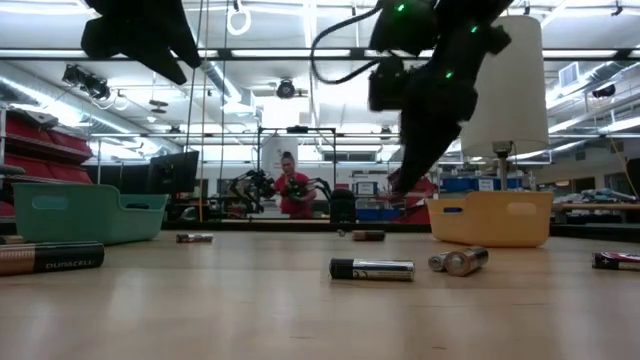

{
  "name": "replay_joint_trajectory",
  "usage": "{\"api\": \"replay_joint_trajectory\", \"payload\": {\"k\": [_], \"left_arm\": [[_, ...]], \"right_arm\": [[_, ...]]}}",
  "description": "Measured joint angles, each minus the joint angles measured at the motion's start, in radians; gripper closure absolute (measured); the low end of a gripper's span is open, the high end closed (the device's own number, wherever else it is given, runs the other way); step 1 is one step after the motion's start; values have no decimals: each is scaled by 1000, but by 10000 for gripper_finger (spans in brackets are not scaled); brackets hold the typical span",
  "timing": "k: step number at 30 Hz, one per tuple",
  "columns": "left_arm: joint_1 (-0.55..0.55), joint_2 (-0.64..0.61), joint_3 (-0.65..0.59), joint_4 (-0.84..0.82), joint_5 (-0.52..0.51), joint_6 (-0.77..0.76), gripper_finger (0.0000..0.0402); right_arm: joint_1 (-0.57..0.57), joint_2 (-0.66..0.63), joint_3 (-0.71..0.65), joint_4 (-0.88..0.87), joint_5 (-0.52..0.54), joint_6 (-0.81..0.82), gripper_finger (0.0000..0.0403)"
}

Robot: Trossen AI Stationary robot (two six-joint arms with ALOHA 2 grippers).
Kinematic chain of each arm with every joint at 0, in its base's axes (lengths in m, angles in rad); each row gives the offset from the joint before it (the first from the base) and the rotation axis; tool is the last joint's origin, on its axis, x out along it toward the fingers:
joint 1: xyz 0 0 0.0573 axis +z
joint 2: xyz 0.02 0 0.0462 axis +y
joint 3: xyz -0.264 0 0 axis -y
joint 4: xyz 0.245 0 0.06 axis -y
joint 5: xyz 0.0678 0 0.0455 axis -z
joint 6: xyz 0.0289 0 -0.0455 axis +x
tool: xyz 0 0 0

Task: Sort batteries
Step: Put the silver battery into the yellow bin, then put the silver battery into the green bin

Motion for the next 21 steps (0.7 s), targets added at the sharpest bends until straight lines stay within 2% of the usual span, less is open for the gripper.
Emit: {"api": "replay_joint_trajectory", "payload": {"k": [6,9,13,16,19,21], "left_arm": [[0,0,0,-5,0,0,215],[0,0,0,-4,-9,0,215],[0,0,0,-3,-11,0,215],[0,0,0,1,-11,0,215],[0,0,0,2,-15,0,215],[0,0,0,2,-20,2,215]], "right_arm": [[-2,-195,-33,-191,182,77,382],[-20,-258,-106,-235,234,148,346],[-38,-318,-174,-255,207,232,265],[-41,-361,-164,-259,189,240,215],[-20,-398,-133,-242,183,239,191],[10,-422,-115,-199,139,224,188]]}}
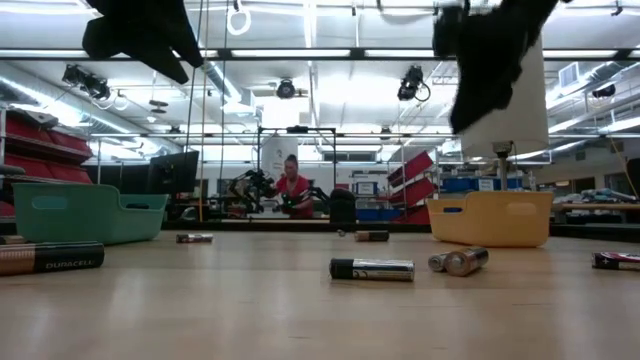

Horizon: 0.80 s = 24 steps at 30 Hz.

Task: Sort batteries
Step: Put the silver battery into the green bin

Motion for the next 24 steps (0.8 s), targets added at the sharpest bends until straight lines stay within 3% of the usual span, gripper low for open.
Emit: {"api": "replay_joint_trajectory", "payload": {"k": [4,13,19,24], "left_arm": [[0,0,0,0,-19,32,215],[0,0,0,0,-105,55,215],[0,0,0,2,-144,69,215],[0,0,0,6,-131,99,215]], "right_arm": [[122,-27,5,98,-96,22,204],[485,135,5,95,-24,260,242],[566,274,4,108,15,443,229],[601,346,4,138,33,468,214]]}}
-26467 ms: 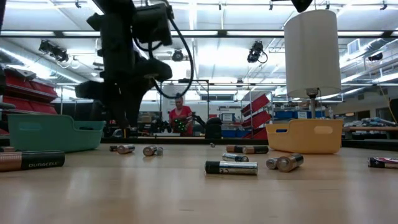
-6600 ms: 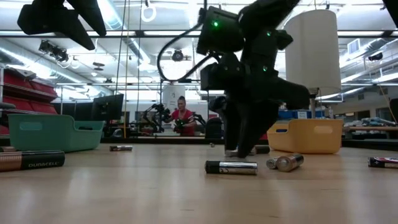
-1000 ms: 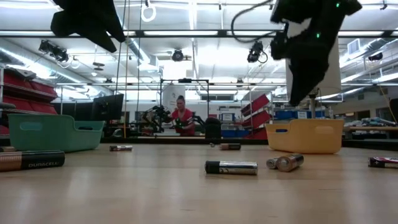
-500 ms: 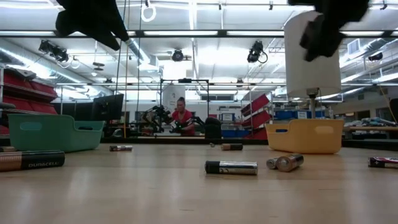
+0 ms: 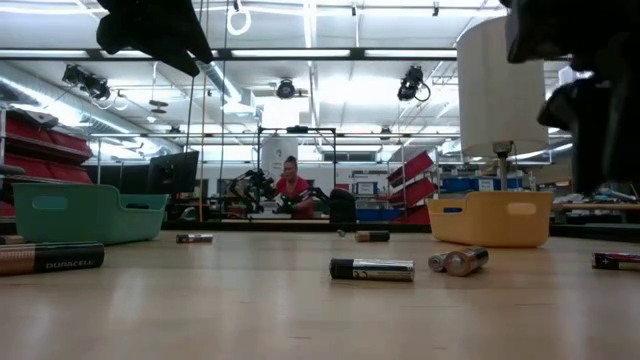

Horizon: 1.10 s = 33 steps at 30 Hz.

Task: Sort batteries
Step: Put the silver battery into the green bin

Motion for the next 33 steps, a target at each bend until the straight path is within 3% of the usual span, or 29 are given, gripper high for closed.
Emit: {"api": "replay_joint_trajectory", "payload": {"k": [10,21,33], "left_arm": [[0,0,0,0,15,6,215],[0,0,0,-2,48,8,215],[0,0,0,-1,50,5,215]], "right_arm": [[23,70,-3,17,50,19,242],[20,-34,-181,186,6,141,284],[-12,-59,-227,243,-1,71,280]]}}
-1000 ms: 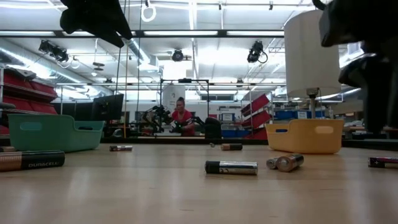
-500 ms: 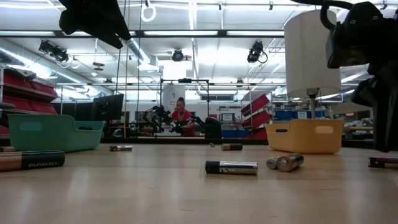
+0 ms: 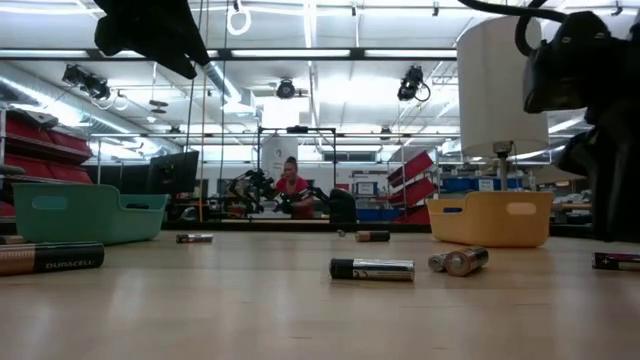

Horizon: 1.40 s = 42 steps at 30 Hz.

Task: Sort batteries
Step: Put the silver battery into the green bin, then put the black battery into the green bin

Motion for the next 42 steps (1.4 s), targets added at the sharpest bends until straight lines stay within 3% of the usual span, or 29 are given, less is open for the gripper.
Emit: {"api": "replay_joint_trajectory", "payload": {"k": [6,12,23,27,33,42], "left_arm": [[0,0,0,1,0,-1,215],[0,0,0,1,0,-2,215],[0,0,0,1,13,-8,215],[0,0,0,-1,16,-8,215],[0,0,0,-4,17,-7,215],[0,0,0,-4,20,-6,215]], "right_arm": [[-19,1,0,3,15,-40,276],[-25,43,-27,115,-1,-43,277],[-23,61,-48,118,-2,-33,283],[-23,61,-48,113,-5,-36,308],[-23,62,-48,107,-10,-71,385],[-69,63,-49,80,-47,-130,399]]}}
